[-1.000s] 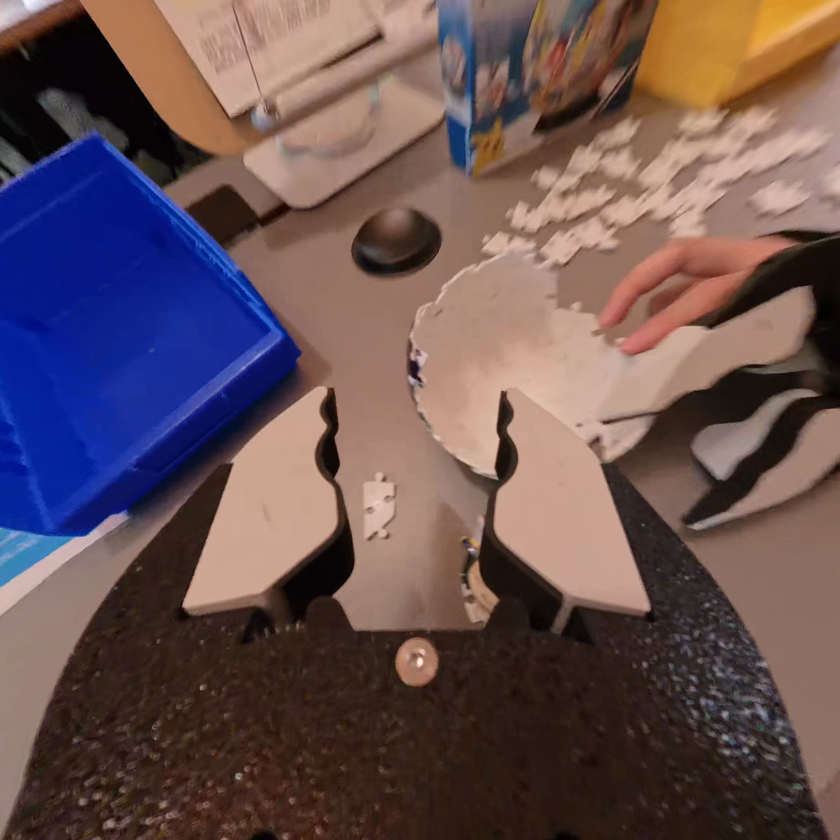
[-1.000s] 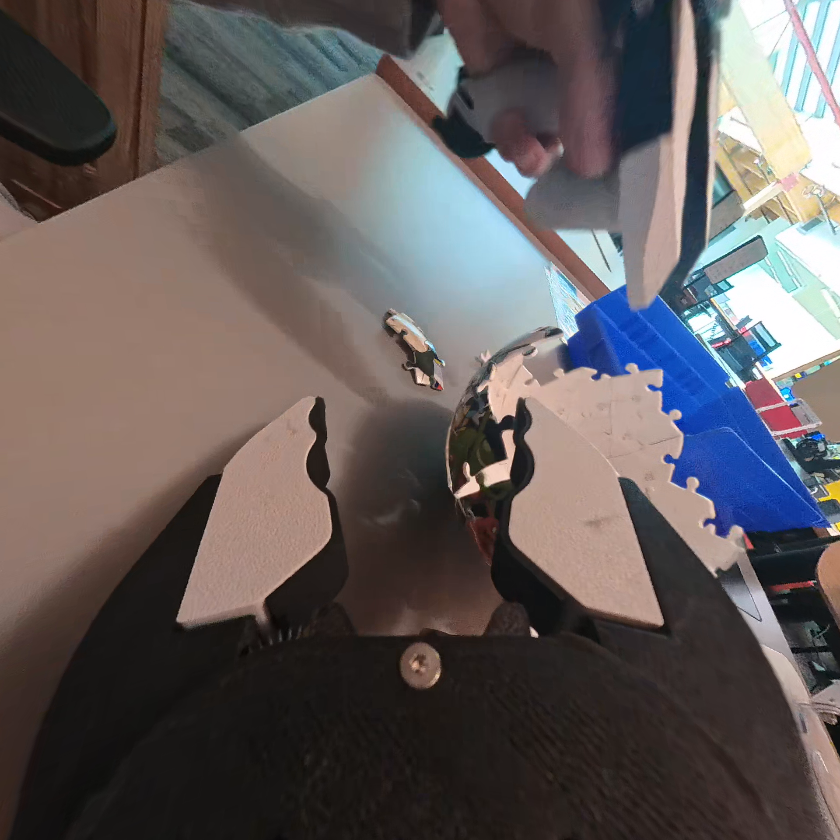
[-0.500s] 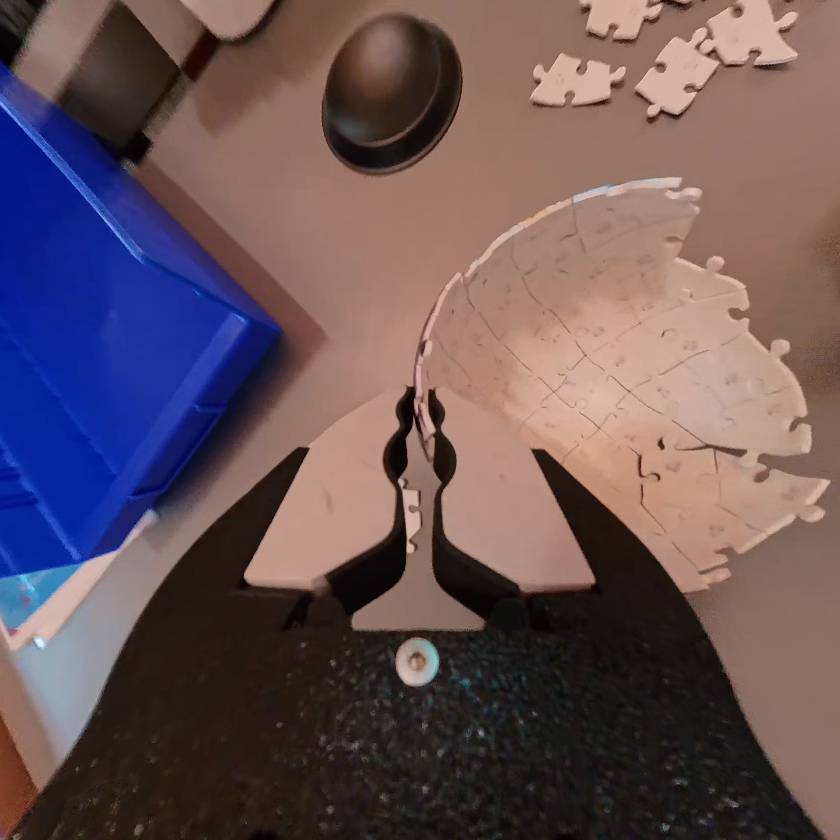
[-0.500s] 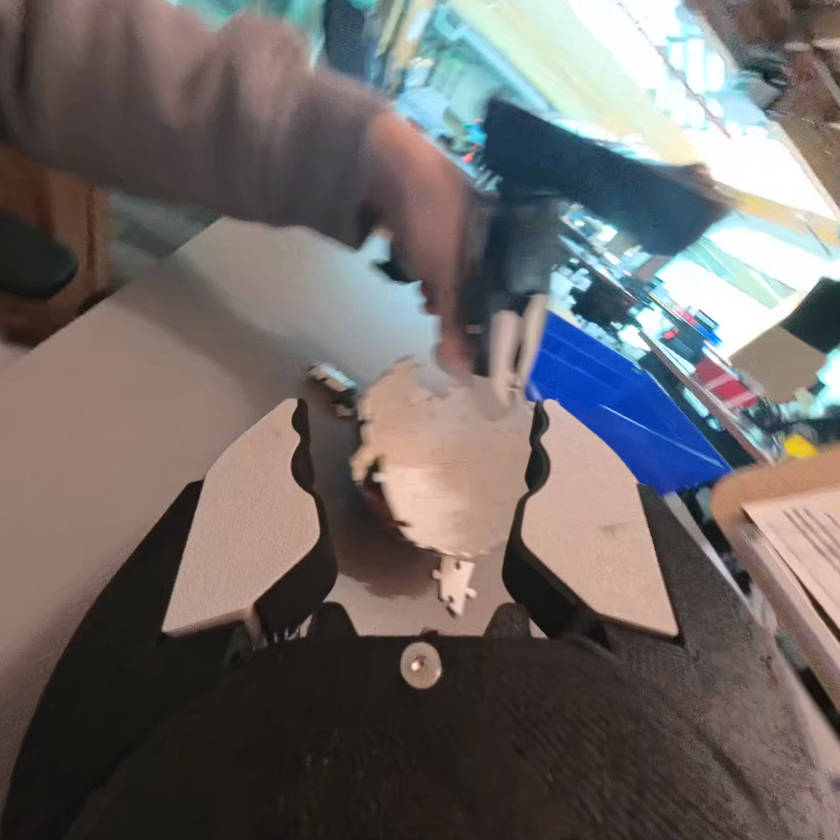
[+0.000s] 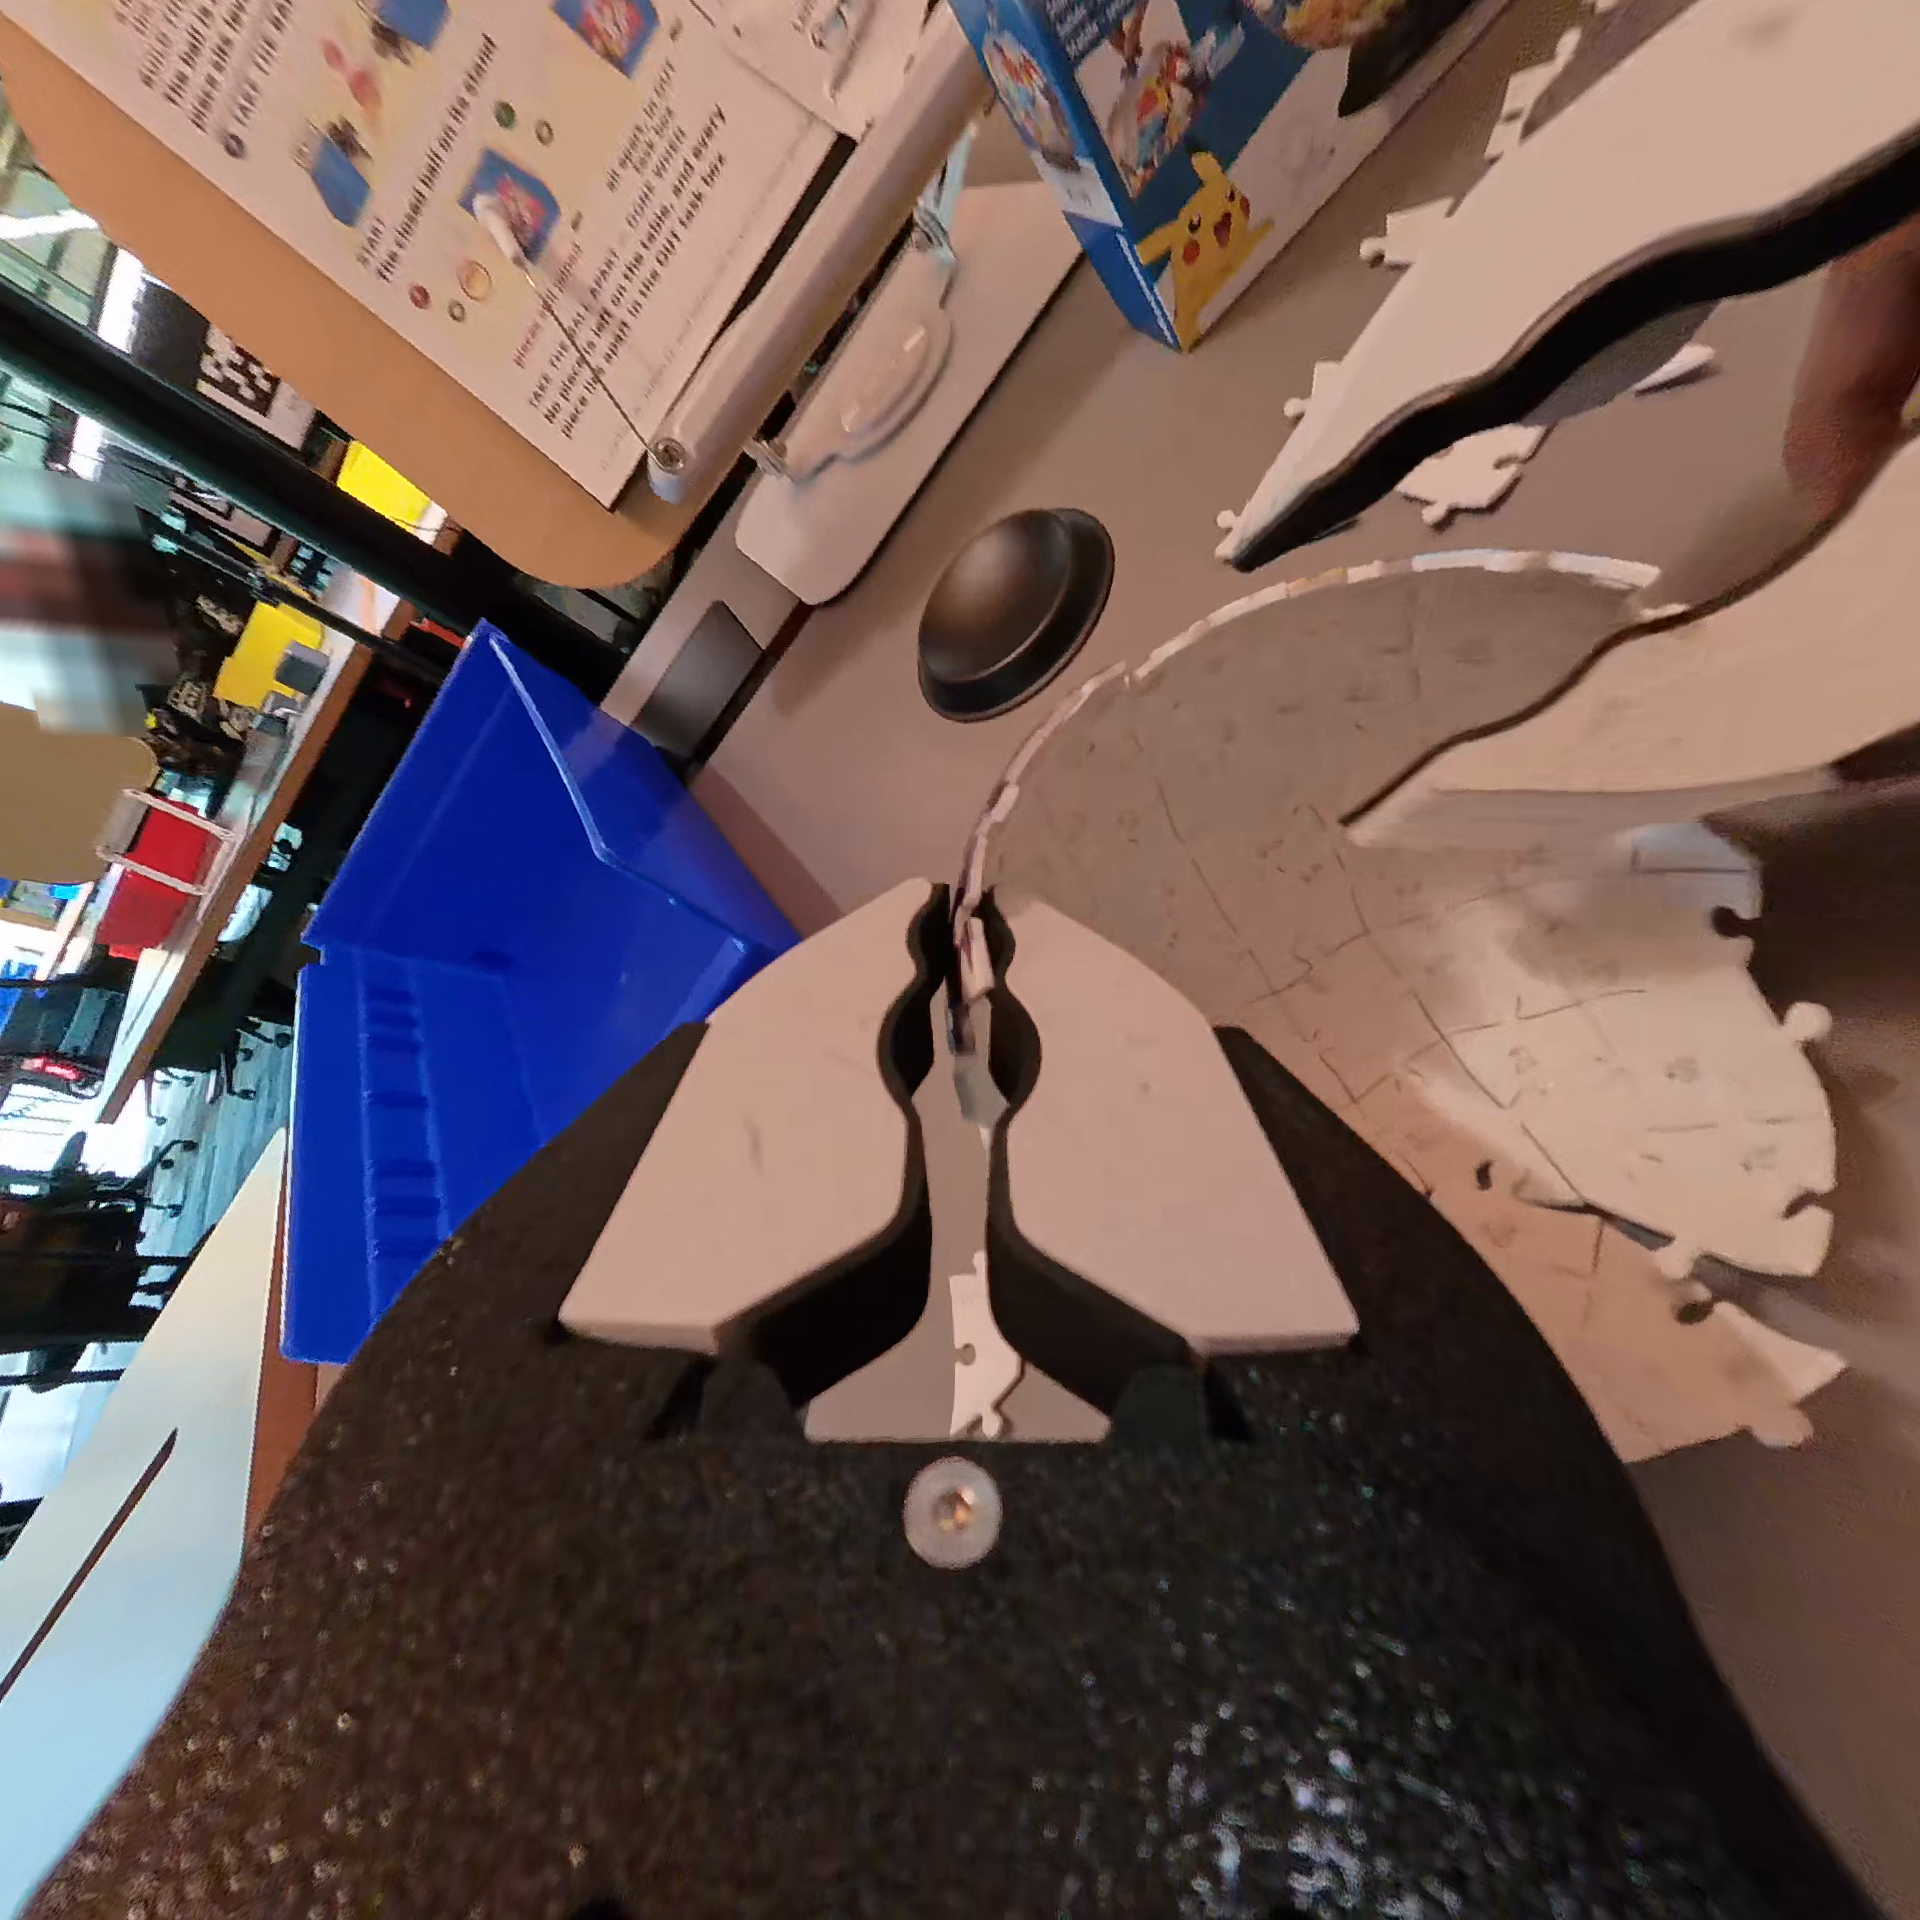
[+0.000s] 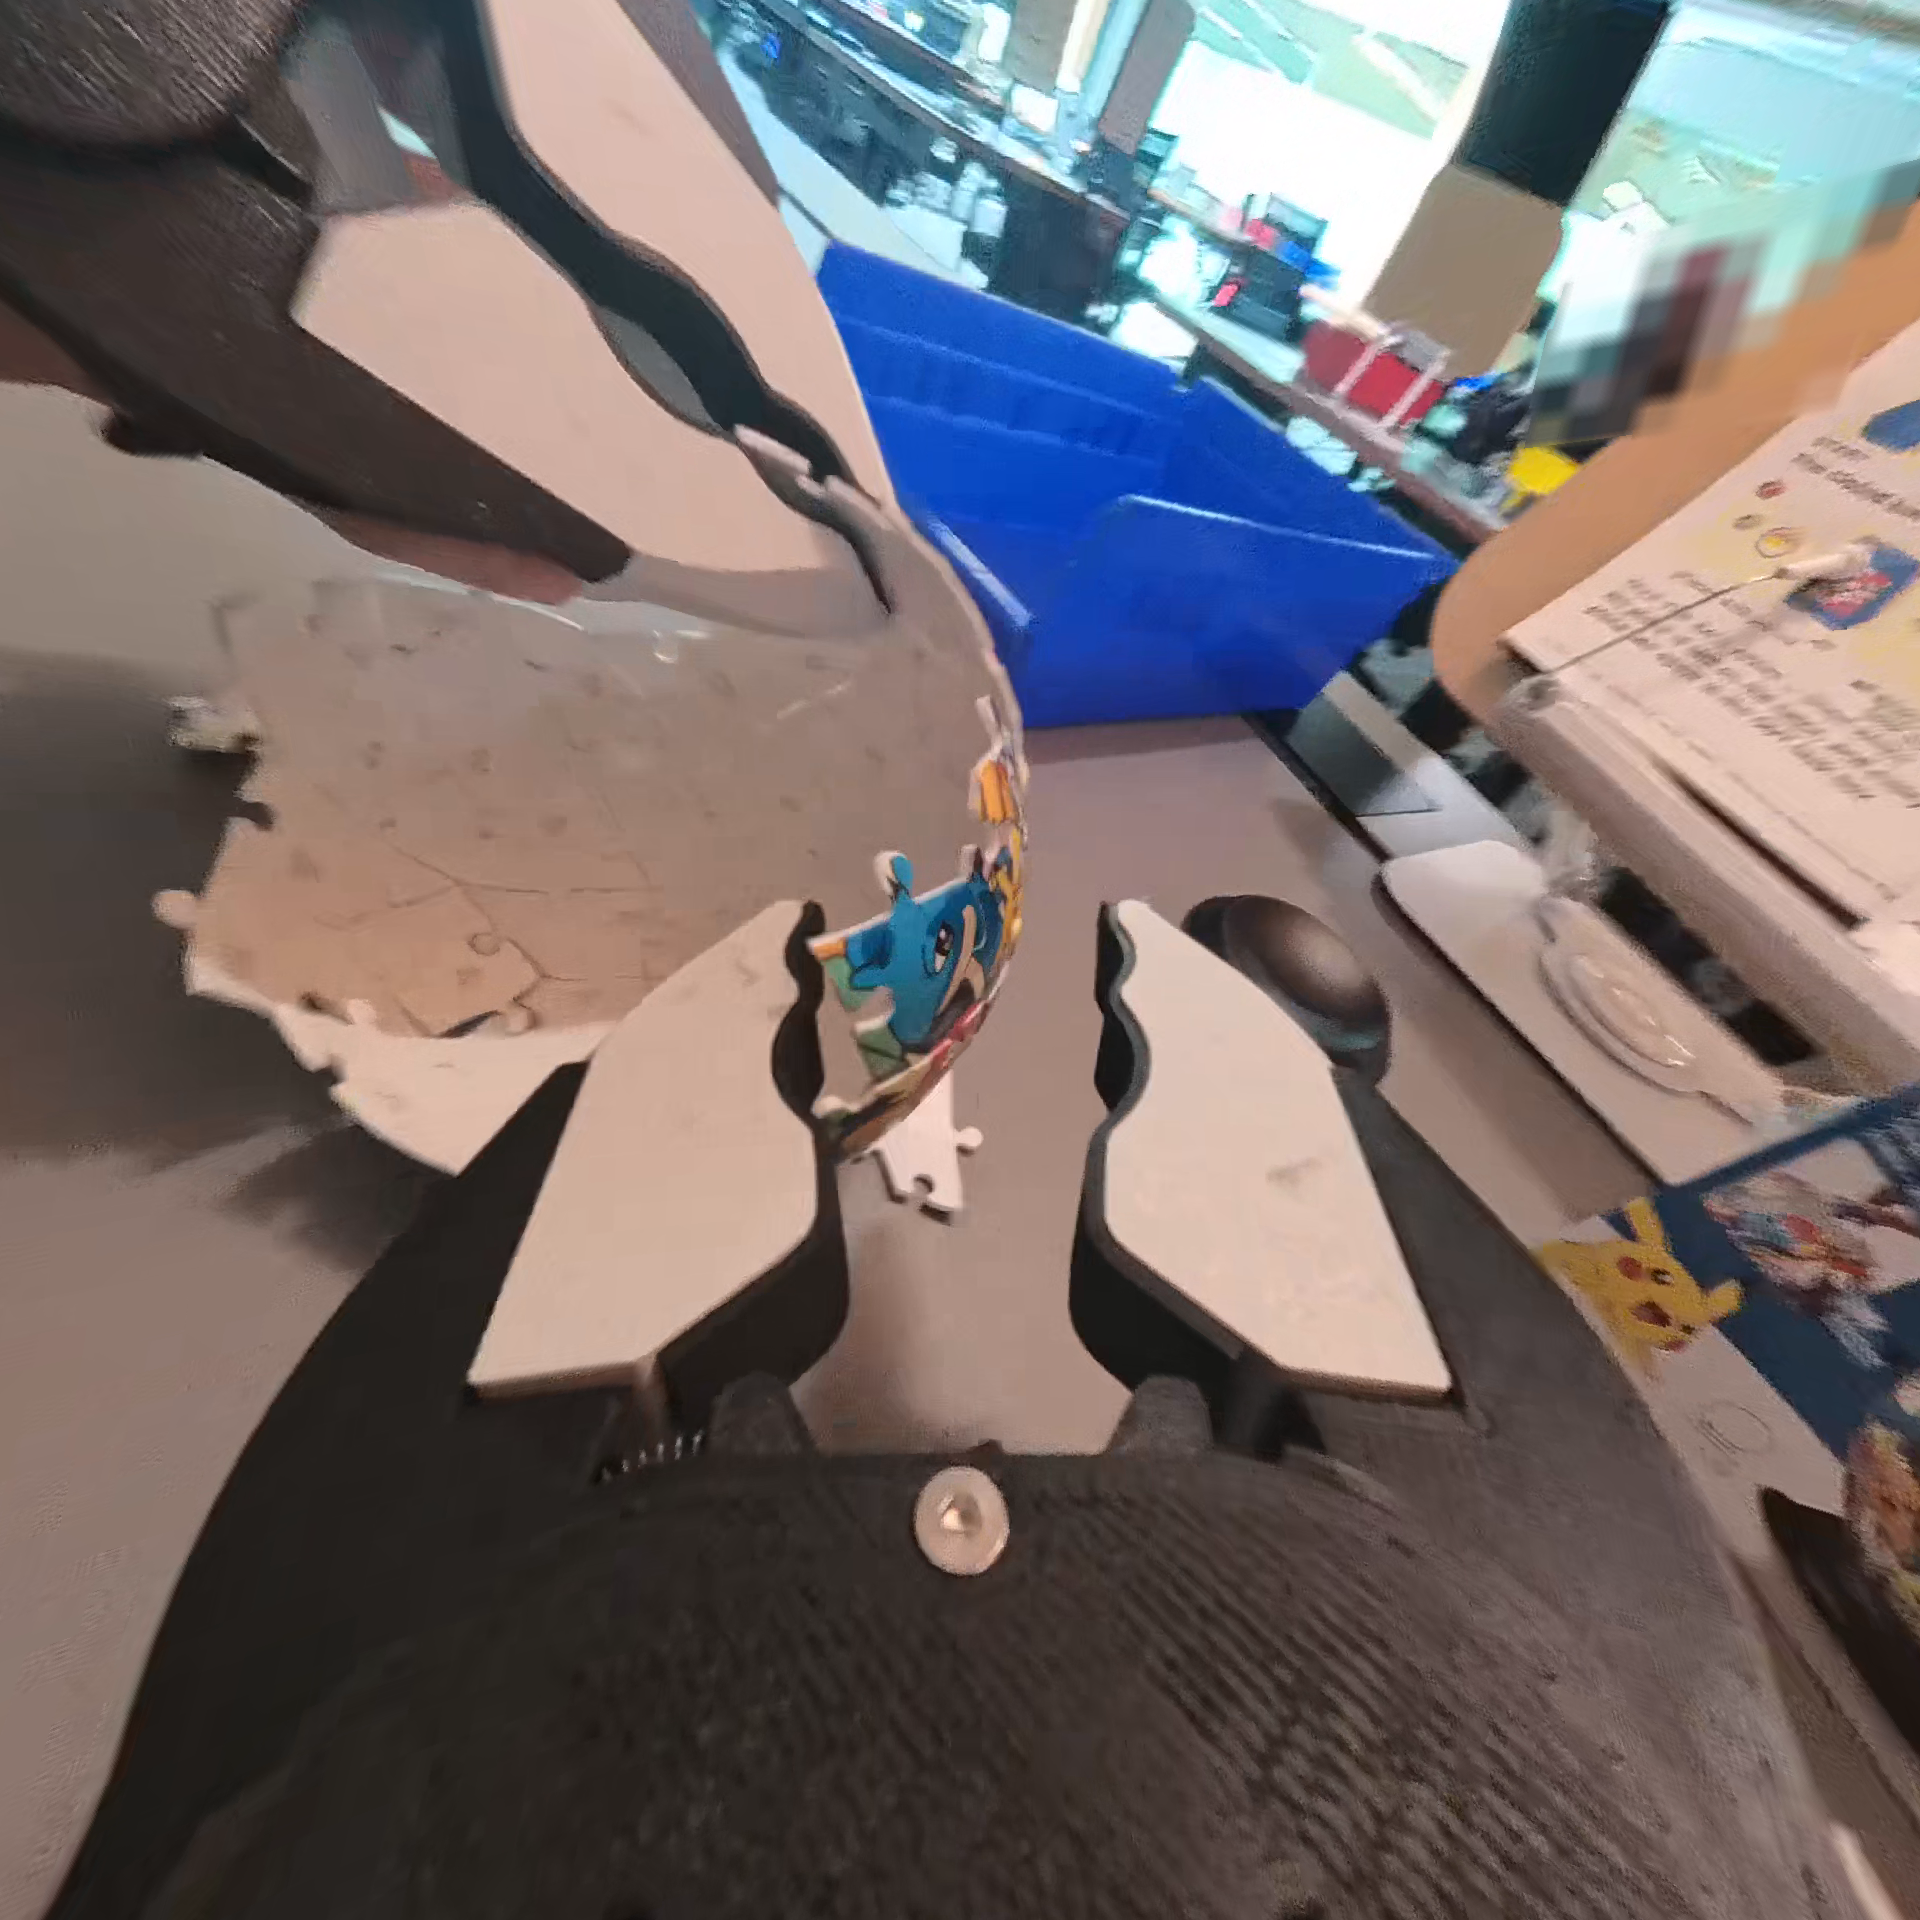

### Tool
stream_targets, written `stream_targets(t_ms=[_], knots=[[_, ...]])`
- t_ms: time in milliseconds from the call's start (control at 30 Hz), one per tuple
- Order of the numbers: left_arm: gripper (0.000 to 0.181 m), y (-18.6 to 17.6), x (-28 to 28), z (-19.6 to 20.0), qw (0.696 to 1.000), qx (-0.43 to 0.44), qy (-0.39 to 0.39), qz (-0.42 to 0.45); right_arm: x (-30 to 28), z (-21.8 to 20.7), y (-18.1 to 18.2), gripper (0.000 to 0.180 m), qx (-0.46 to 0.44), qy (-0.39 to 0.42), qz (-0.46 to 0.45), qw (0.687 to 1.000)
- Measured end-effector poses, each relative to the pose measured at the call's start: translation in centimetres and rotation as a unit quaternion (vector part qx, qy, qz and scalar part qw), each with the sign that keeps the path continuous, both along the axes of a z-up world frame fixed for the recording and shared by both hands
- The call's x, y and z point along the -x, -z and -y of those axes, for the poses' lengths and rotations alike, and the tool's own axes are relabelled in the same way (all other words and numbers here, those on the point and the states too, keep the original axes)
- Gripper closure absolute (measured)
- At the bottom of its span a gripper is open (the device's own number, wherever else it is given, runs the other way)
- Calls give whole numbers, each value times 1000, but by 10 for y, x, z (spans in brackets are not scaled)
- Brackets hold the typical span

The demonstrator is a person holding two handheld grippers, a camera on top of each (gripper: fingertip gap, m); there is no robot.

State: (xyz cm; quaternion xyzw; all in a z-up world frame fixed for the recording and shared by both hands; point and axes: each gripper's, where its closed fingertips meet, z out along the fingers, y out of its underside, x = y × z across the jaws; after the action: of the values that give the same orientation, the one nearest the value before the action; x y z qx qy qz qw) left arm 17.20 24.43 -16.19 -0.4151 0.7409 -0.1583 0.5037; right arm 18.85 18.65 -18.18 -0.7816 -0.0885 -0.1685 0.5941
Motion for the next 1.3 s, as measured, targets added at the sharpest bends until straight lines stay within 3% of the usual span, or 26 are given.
stream_targets(t_ms=[33,167,500,767,900,967,1067,1200,1300], knots=[[176,0,0,0,1000,-1,-2,8,-2,-1,0,134,-8,12,21,1000],[177,-2,3,1,999,0,0,36,-1,-4,-3,153,-35,27,110,993],[155,7,34,10,996,74,3,40,30,2,-18,153,-67,35,317,945],[163,3,58,12,993,64,16,93,61,8,-23,150,-76,11,406,911],[169,-3,68,14,989,25,36,142,77,13,-22,146,-83,-25,387,918],[175,-8,71,14,984,11,48,170,84,17,-22,134,-81,-52,363,927],[176,-5,74,20,981,16,87,172,96,28,-32,97,-91,-113,266,953],[177,-2,76,16,979,4,96,177,118,51,-46,87,-81,-235,119,961],[178,-5,76,17,974,14,112,195,116,61,-55,78,-59,-275,50,958]])
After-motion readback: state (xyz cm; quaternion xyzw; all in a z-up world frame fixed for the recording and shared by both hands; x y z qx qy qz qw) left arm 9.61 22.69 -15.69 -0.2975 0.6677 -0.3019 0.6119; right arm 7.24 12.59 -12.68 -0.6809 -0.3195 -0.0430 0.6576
